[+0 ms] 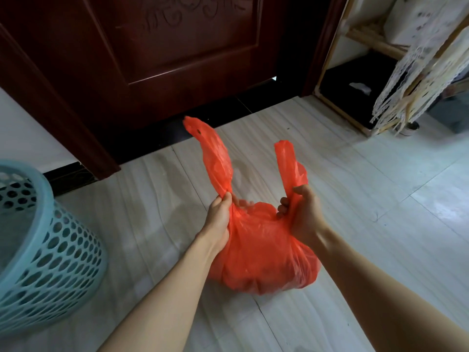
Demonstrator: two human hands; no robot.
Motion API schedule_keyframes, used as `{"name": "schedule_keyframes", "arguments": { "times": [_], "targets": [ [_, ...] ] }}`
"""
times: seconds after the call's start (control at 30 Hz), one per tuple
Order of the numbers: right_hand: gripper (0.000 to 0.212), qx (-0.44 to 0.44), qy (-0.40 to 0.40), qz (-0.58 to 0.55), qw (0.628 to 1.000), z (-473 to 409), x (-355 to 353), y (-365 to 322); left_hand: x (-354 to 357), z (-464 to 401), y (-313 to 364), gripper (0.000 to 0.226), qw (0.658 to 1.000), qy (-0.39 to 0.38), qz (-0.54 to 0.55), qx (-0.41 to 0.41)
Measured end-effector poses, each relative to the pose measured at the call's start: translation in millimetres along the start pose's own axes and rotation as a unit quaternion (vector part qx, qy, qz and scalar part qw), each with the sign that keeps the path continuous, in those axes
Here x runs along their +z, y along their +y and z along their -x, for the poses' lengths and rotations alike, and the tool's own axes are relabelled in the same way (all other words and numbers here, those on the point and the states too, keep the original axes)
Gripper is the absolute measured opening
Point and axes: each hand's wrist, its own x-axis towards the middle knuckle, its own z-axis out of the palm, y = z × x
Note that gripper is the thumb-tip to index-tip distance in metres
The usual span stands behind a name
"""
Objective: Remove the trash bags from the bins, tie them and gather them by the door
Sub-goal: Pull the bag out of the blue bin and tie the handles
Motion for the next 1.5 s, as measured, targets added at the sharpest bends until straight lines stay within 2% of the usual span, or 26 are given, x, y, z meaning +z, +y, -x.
{"name": "schedule_keyframes", "arguments": {
  "times": [0.07, 0.17, 0.27, 0.33, 0.4, 0.5, 0.6, 0.67, 0.77, 0.87, 1.0, 1.07, 1.13, 1.23, 1.3, 1.4, 1.47, 1.5],
  "targets": [
    [0.014, 0.021, -0.007, 0.019, 1.000, 2.4, 0.9, 0.6, 1.3, 0.8, 3.0, 0.031, 0.999, 0.017, -0.010, 0.025],
    [0.024, 0.017, 0.004, 0.043, 0.999, -0.1, 2.9, 8.2, 4.0, 0.0, -1.2, 0.031, 0.995, 0.043, -0.075, 0.045],
    [0.031, -0.019, 0.004, 0.030, 0.999, -2.6, 3.4, 13.4, 4.4, -0.7, 1.2, 0.030, 0.997, 0.033, -0.064, -0.012],
    [0.028, -0.034, 0.005, -0.022, 0.999, -1.4, 0.4, 10.8, 2.7, 0.1, 6.9, 0.027, 0.998, 0.008, -0.012, -0.067],
    [0.024, -0.048, 0.006, -0.046, 0.998, -1.8, -4.0, 8.5, 1.5, 0.6, 9.2, 0.027, 0.996, 0.005, -0.017, -0.083],
    [0.025, -0.044, 0.007, -0.025, 0.999, -2.5, -2.4, 8.8, 4.2, -2.0, 1.9, 0.033, 0.995, 0.028, -0.091, -0.033],
    [0.022, -0.011, 0.010, -0.022, 1.000, -2.1, 9.0, 9.0, 4.7, -8.3, -6.9, 0.019, 0.986, 0.093, -0.135, 0.006],
    [0.023, 0.004, 0.006, -0.005, 1.000, -1.2, 12.5, 9.0, 1.0, -11.1, -9.1, 0.016, 0.982, 0.127, -0.137, 0.008],
    [0.030, 0.010, -0.025, 0.048, 0.998, 0.1, 7.3, 12.4, -1.8, -10.5, -7.2, 0.023, 0.983, 0.138, -0.124, 0.005],
    [0.037, 0.006, -0.050, 0.037, 0.998, 2.0, 5.7, 14.7, -0.2, -7.5, -4.9, 0.014, 0.982, 0.155, -0.111, 0.008],
    [0.024, 0.025, -0.063, -0.001, 0.998, -1.0, 4.1, 13.0, 6.3, -0.4, -3.3, 0.018, 0.967, 0.102, -0.232, 0.036],
    [0.019, 0.043, -0.117, 0.034, 0.992, -2.5, -0.9, 13.8, 9.9, 3.9, -1.0, 0.019, 0.959, 0.056, -0.277, 0.035],
    [0.022, 0.057, -0.171, 0.059, 0.982, -1.7, -4.7, 13.8, 9.3, 5.3, -0.4, 0.019, 0.942, 0.014, -0.333, 0.032],
    [0.020, 0.078, -0.196, 0.057, 0.976, 0.8, -4.0, 11.3, 5.9, 6.6, -1.2, 0.021, 0.909, -0.035, -0.414, 0.026],
    [0.013, 0.070, -0.177, 0.088, 0.978, 2.2, 0.5, 10.7, 5.4, 7.0, -1.8, 0.023, 0.896, -0.063, -0.438, 0.028],
    [0.017, -0.011, -0.068, 0.138, 0.988, -1.9, 12.2, 17.2, 4.4, 7.5, -4.6, 0.021, 0.892, -0.077, -0.441, 0.063],
    [0.017, -0.110, 0.032, 0.218, 0.969, -5.8, 20.2, 20.6, 3.7, 11.0, -6.0, 0.018, 0.891, -0.086, -0.436, 0.093],
    [0.017, -0.155, 0.074, 0.263, 0.949, -7.2, 22.1, 21.9, 2.6, 13.0, -6.2, 0.023, 0.880, -0.092, -0.452, 0.115]
  ]
}}
